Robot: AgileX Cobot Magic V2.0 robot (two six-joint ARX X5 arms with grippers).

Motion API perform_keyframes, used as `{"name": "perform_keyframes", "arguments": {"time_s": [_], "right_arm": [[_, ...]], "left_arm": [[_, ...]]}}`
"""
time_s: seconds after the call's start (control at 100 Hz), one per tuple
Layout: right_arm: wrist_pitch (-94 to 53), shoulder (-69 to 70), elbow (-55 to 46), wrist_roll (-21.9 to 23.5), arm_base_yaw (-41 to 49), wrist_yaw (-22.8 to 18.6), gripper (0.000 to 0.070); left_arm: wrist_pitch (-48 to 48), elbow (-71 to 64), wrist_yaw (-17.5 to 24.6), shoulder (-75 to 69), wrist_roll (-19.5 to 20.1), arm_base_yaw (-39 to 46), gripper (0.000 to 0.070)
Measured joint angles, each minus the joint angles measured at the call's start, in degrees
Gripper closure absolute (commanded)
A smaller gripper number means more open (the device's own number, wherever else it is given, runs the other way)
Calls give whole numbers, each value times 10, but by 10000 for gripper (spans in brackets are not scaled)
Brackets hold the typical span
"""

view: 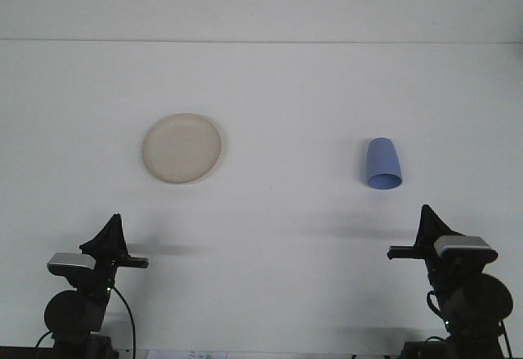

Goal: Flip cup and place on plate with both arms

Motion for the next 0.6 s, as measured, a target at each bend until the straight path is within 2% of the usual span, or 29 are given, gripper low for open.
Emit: {"name": "perform_keyframes", "arguments": {"time_s": [0.12,0.25,0.3,0.39,0.43,0.46,0.6], "right_arm": [[-62,96,93,1,0,-1,700],[-33,164,141,1,0,-4,685],[-16,179,145,1,0,-9,594],[-3,202,145,1,0,-11,285],[-6,214,145,1,0,-11,194],[-8,224,145,1,1,-11,176],[-19,266,141,3,19,-7,176]], "left_arm": [[0,0,0,0,0,0,688],[0,0,0,0,0,0,688],[0,0,0,0,0,0,688],[0,0,0,0,0,0,688],[0,0,0,0,0,0,688],[0,0,0,0,0,0,688],[0,0,0,0,0,0,688]]}}
